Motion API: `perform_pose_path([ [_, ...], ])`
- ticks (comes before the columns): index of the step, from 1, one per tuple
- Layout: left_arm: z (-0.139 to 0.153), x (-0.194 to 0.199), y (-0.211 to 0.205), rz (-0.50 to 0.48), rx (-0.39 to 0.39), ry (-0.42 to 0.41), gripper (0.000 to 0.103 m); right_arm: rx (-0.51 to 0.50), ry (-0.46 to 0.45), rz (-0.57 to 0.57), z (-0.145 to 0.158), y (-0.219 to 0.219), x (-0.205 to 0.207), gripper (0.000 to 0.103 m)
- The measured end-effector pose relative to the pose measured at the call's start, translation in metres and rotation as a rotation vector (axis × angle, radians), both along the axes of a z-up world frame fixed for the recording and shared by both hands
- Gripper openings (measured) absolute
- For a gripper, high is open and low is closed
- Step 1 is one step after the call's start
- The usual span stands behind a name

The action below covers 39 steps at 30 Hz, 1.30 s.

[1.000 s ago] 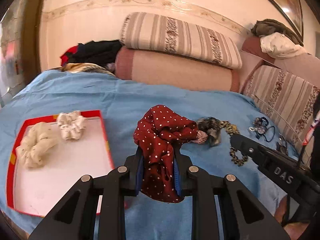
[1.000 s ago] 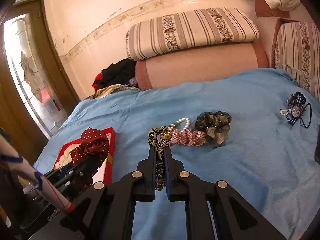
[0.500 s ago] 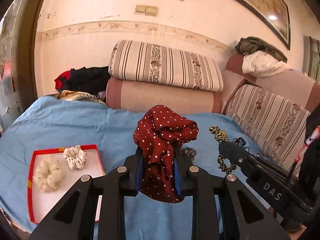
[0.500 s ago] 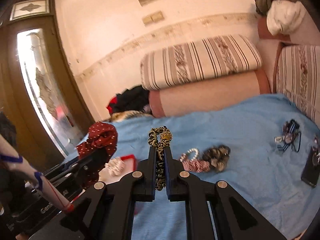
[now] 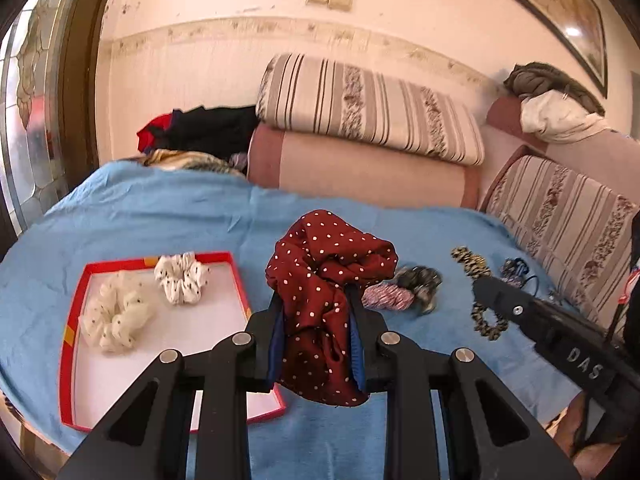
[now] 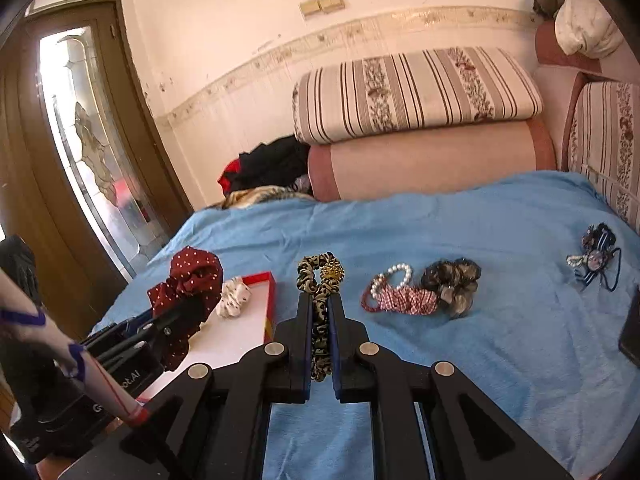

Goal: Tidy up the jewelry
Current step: 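Carry the red scrunchie and leopard hair tie over the tray with both tools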

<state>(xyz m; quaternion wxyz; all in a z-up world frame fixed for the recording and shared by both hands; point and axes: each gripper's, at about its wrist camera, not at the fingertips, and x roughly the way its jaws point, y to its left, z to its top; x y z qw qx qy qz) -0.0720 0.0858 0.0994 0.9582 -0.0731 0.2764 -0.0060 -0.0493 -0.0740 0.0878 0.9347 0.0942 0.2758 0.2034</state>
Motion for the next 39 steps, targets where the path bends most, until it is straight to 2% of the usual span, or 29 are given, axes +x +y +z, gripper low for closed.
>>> perform_pose_path([
  [7, -0.026, 0.013, 0.018, 0.044, 0.028, 0.041, 0.025, -0.03, 0.038, 0.014, -0.019, 0.008, 0.015, 0.008],
  [19, -0.045, -0.001, 0.079, 0.221, 0.07, 0.089, 0.026, -0.093, 0.071, 0.173, -0.033, 0.073, 0.011, 0.008],
  [27, -0.053, -0.013, 0.113, 0.29, 0.042, 0.108, 0.027, -0.111, 0.119, 0.267, -0.043, 0.117, 0.014, 0.008],
  [39, -0.062, -0.016, 0.157, 0.365, -0.021, 0.122, 0.027, -0.148, 0.169, 0.325, -0.058, 0.162, 0.029, 0.008],
])
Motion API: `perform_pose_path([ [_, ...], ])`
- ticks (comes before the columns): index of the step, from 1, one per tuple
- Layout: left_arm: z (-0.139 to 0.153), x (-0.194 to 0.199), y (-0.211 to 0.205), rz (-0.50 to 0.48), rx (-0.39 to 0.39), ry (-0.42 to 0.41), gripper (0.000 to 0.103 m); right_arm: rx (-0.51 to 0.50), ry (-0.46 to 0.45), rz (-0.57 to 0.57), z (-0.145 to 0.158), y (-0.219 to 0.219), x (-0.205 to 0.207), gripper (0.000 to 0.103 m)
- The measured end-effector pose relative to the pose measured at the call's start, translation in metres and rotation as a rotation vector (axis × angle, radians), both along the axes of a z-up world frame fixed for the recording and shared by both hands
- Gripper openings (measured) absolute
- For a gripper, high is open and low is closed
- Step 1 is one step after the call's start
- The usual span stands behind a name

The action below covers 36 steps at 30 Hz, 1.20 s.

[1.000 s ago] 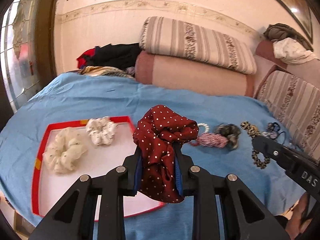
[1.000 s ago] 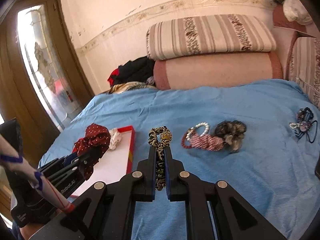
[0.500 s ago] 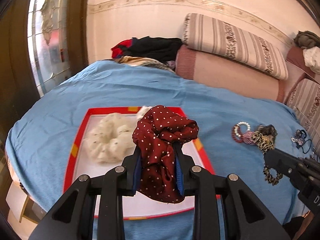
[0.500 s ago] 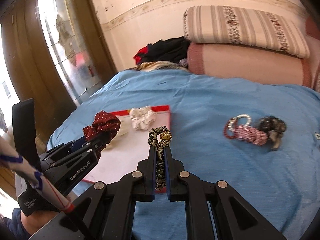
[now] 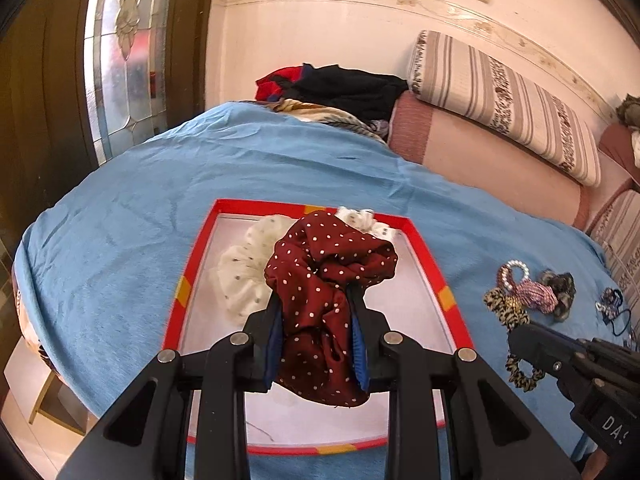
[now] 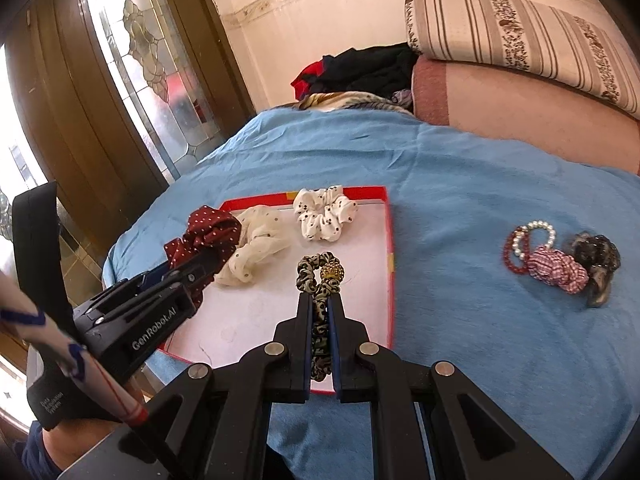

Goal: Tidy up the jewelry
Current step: 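Carry the red scrunchie and leopard hair tie over the tray with both tools, then open both tools to release the red scrunchie and hair tie into the tray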

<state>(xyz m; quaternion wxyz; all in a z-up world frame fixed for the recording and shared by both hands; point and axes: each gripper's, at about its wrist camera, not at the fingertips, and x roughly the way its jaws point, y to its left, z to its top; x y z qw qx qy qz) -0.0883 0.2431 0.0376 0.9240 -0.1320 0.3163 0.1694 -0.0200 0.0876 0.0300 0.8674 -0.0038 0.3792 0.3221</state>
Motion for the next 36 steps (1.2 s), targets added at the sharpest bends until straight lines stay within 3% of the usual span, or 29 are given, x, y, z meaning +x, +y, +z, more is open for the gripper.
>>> perform_pose_path([
  [8, -0.002, 0.014, 0.035, 0.053, -0.039, 0.006, 0.027, -0.043, 0.003, 0.02, -0.01, 0.028, 0.02, 0.008],
  [19, -0.04, 0.06, 0.053, 0.034, -0.166, 0.112, 0.027, -0.1, 0.057, 0.008, -0.034, 0.056, 0.063, 0.008],
  [36, -0.056, 0.097, 0.059, 0.046, -0.143, 0.155, 0.027, -0.153, 0.112, -0.016, -0.063, 0.064, 0.099, 0.008],
])
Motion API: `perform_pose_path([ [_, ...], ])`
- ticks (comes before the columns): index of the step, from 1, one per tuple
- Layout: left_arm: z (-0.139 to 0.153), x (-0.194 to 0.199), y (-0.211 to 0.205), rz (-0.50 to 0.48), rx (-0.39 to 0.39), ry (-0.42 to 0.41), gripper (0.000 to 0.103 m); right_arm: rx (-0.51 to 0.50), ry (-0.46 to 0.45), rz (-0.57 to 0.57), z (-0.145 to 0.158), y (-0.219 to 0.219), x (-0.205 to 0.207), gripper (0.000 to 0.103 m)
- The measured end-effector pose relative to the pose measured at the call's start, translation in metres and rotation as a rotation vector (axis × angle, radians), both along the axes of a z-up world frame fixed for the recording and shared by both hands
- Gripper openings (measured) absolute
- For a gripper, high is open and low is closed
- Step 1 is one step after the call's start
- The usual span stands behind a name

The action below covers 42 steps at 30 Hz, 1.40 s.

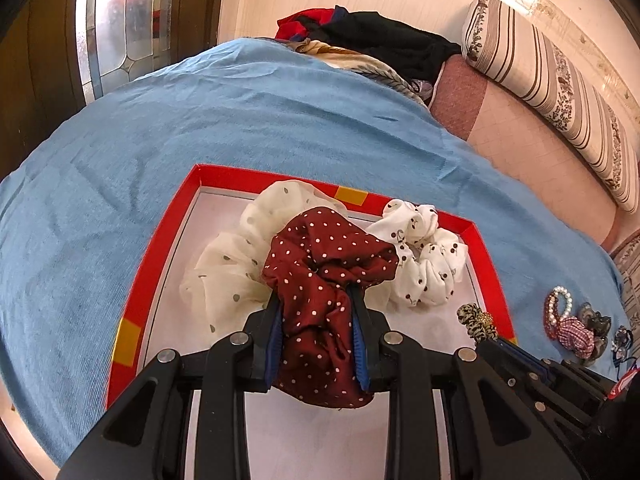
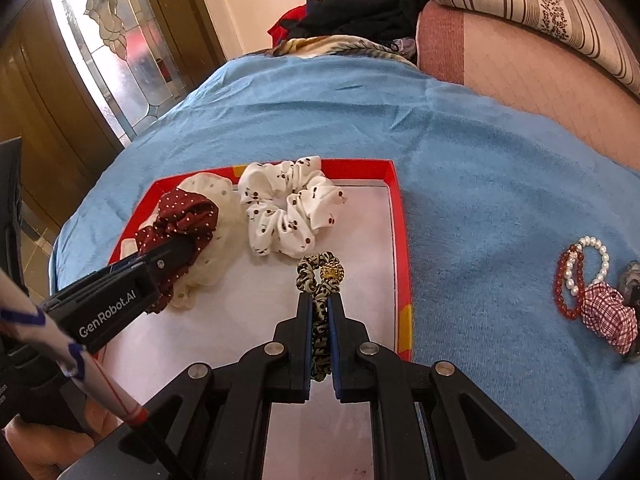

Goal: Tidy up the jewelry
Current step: 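Open both tools to release the red scrunchie and hair tie into the tray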

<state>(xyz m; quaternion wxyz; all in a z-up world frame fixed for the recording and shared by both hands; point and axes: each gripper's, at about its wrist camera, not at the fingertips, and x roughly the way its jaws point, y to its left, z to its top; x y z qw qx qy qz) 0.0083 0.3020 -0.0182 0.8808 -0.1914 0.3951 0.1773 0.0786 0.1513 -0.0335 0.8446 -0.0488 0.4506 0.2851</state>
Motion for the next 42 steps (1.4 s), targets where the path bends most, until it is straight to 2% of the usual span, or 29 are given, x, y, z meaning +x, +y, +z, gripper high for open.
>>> perform_pose_path([
  [11, -0.005, 0.008, -0.002, -0.004, 0.03, 0.011, 0.027, -0.008, 0.014, -0.001, -0.007, 0.003, 0.008, 0.009],
  [28, -0.006, 0.007, -0.001, -0.003, 0.03, 0.006, 0.03, -0.022, 0.042, -0.014, -0.017, 0.004, 0.007, 0.01],
  [33, -0.005, 0.005, -0.001, -0.005, 0.026, 0.007, 0.036, -0.017, 0.052, -0.009, -0.015, 0.003, 0.004, 0.017],
  [35, -0.005, 0.004, -0.001, -0.006, 0.022, 0.005, 0.039, -0.015, 0.055, -0.008, -0.014, 0.002, 0.003, 0.027],
  [42, 0.003, -0.005, -0.006, -0.004, 0.005, -0.01, 0.047, 0.013, 0.036, 0.0, 0.0, -0.003, -0.011, 0.027],
])
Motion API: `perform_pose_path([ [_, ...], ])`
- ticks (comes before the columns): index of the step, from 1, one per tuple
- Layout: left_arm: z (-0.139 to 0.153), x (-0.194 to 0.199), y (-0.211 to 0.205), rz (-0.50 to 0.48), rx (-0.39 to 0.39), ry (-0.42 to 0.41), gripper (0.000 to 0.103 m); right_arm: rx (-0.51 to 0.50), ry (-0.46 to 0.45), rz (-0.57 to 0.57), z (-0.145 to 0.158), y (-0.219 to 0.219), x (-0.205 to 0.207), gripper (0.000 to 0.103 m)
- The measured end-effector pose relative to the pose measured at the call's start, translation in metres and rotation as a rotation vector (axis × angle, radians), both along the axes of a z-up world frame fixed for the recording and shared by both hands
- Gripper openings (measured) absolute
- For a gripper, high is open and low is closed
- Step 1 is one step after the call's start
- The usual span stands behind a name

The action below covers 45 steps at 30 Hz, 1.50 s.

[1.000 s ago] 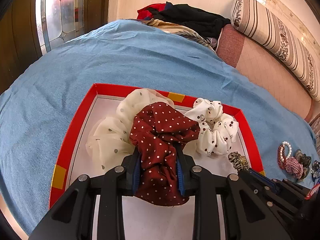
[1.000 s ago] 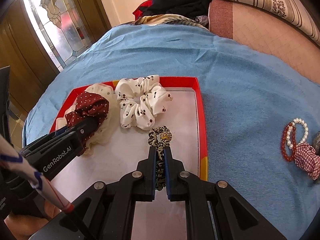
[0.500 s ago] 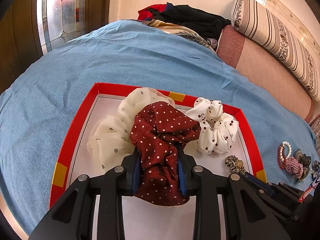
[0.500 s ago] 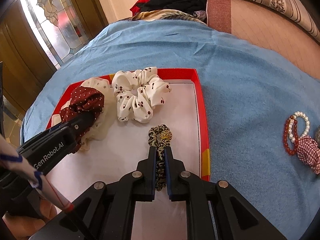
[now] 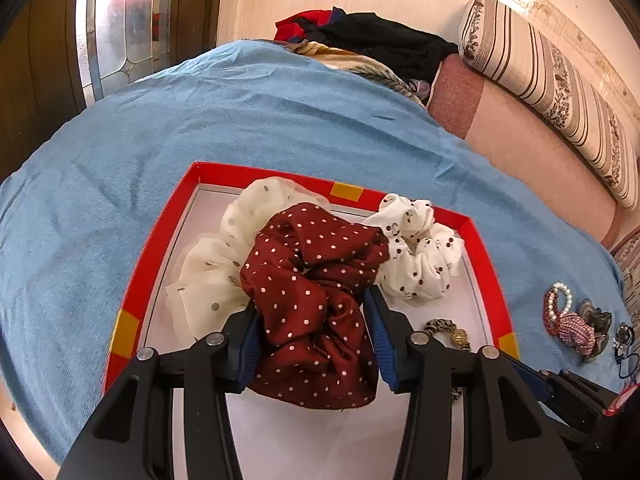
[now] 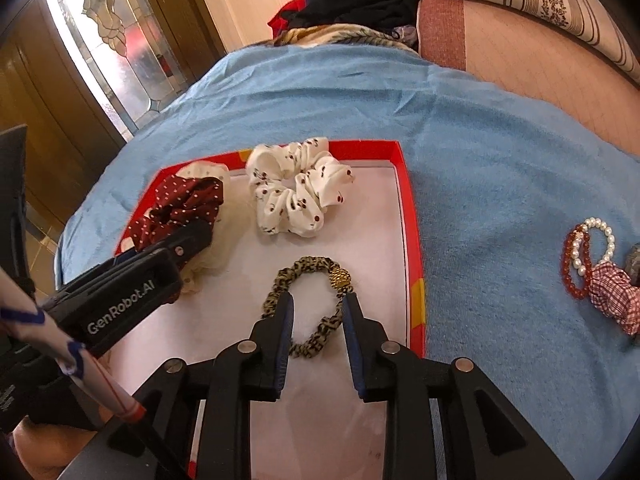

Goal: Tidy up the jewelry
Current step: 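Open both tools to release the red scrunchie and hair tie into the tray, then move both tools back toward the pearl bracelets and gingham scrunchie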

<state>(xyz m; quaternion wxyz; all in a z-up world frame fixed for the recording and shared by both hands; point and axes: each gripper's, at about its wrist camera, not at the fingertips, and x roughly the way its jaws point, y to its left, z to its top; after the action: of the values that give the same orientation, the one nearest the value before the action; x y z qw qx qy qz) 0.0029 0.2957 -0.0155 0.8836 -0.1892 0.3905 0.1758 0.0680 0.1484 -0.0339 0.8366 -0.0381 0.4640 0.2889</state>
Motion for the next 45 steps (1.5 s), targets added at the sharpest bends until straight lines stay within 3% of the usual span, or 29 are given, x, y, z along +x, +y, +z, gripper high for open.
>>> perform_pose_path([
  [10, 0.032, -0.025, -0.028, -0.038, -0.005, -0.052, 0.047, 0.098, -0.025, -0.06, 0.029, -0.048, -0.031, 0.03],
  [21, 0.061, -0.031, -0.1, -0.166, 0.046, -0.072, 0.048, 0.19, -0.036, -0.177, 0.043, -0.131, -0.052, 0.031],
  [33, 0.05, -0.024, -0.206, -0.367, 0.122, -0.008, 0.048, 0.271, -0.026, -0.401, 0.03, -0.249, -0.05, 0.032],
  [35, 0.044, -0.02, -0.222, -0.403, 0.128, 0.01, 0.048, 0.286, -0.029, -0.455, 0.027, -0.271, -0.044, 0.039],
  [42, 0.03, -0.004, -0.259, -0.491, 0.113, 0.039, 0.049, 0.325, -0.037, -0.592, 0.021, -0.328, -0.017, 0.048],
  [45, 0.026, 0.006, -0.268, -0.519, 0.109, 0.043, 0.051, 0.285, -0.064, -0.601, 0.023, -0.335, 0.006, 0.066],
])
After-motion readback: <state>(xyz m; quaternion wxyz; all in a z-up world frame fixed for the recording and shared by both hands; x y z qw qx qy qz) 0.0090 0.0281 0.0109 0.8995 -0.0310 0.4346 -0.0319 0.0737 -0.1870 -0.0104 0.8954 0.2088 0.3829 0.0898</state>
